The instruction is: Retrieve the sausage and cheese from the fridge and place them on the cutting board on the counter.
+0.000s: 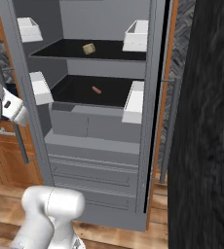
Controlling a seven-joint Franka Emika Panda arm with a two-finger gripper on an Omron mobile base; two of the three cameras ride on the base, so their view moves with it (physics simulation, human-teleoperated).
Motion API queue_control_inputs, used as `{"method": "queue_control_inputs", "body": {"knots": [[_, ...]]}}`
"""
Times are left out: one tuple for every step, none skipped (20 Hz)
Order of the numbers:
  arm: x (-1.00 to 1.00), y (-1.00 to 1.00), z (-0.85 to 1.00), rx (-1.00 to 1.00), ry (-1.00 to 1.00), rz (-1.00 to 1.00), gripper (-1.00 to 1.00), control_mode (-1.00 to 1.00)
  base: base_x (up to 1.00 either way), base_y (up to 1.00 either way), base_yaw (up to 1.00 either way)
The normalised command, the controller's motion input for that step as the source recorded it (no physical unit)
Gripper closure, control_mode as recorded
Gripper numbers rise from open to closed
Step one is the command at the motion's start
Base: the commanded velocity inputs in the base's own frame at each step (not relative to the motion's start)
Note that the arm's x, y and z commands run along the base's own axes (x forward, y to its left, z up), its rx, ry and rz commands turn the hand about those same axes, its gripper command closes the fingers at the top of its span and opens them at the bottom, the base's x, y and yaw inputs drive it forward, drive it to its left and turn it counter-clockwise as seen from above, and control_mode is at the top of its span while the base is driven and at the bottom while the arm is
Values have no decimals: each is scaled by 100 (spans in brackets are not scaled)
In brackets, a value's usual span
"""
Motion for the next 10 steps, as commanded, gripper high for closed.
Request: {"method": "queue_control_inputs", "body": {"knots": [[70, -33, 0, 31, 21, 41, -100, -100, 0, 0, 0], [81, -31, 0, 33, 23, 37, -100, -100, 0, 0, 0], [91, -27, -4, 35, 23, 34, -100, -100, 0, 0, 0], [97, -20, -9, 34, 19, 30, -100, -100, 0, 0, 0], [96, -11, -16, 30, 13, 25, -100, -100, 0, 0, 0], [86, -11, -17, 27, 7, 15, -100, -100, 0, 0, 0], [81, -11, -19, 24, 7, 7, -100, -100, 0, 0, 0], [83, -23, -15, 26, 10, 3, -100, -100, 0, 0, 0], [85, -24, -21, 26, 10, 0, -100, -100, 0, 0, 0], [81, -14, -23, 20, 9, 0, -100, -100, 0, 0, 0]]}}
